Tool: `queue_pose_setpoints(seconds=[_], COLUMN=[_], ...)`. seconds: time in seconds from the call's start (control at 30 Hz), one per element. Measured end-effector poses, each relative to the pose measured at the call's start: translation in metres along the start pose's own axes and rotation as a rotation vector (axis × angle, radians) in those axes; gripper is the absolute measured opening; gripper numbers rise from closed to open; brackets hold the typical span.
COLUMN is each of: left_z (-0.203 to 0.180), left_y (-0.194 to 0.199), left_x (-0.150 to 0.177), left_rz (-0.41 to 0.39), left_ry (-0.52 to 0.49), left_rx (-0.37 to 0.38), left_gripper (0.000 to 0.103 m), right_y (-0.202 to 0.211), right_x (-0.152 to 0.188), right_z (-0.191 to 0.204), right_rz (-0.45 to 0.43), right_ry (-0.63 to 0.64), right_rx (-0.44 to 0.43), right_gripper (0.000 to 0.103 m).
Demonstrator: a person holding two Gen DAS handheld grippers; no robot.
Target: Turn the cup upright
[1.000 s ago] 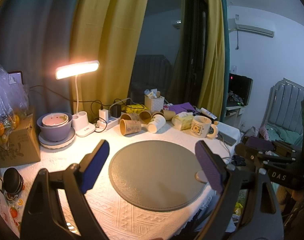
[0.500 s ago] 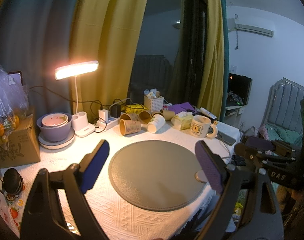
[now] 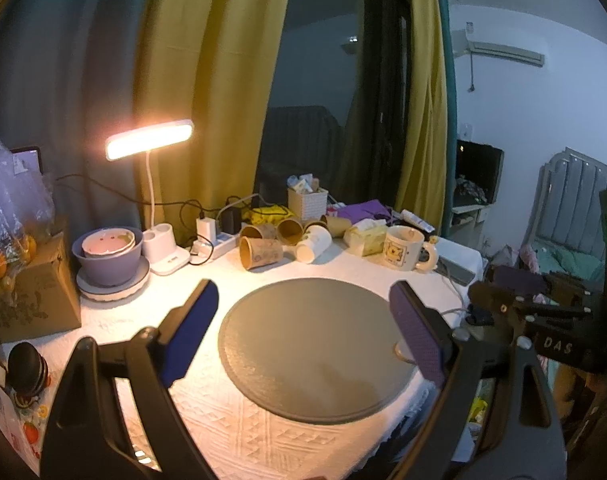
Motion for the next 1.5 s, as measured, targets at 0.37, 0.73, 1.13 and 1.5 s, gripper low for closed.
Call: queue_pose_setpoints(seconds=[0.37,0.73,1.13,1.5], left_z=[-0.006,0.01,0.033,0.048], left_y=[-0.054,-0.123,-0.213,-0.301], left_x=[-0.003,-0.01,-0.007,-0.013], left_rz=[-0.054,0.062,0.256,0.342], left_ry=[-0.085,-0.135,-0.165,-0.192], left_rx=[-0.021,-0.028,-0.03,-0.014], left_gripper=[0.088,0.088,0.088,0.088], right_y=[-0.046,-0.119,-0.197,-0.279], right_x=[0.009,0.004,-0.02,-0.027], right_z=[-0.008,-0.018,-0.045,-0.057], right_rz=[0.059,0.135,0.185,0.245], right_ry=[0.003,0.011,0.026,0.015], right_rx=[-0.048,-0.072,-0.063,-0.078], right_gripper=[0.057,0.057,0.057,0.057])
Point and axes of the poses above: each gripper's, at about its wrist camera, not at the fingertips, and y roughly against the way its jaws point, z to its left, x to its underside, the point moved 10 cm from there along -y, roughly the way its jaws point, and after that the axes turned 7 degrees about x, right-handed, at the moved point
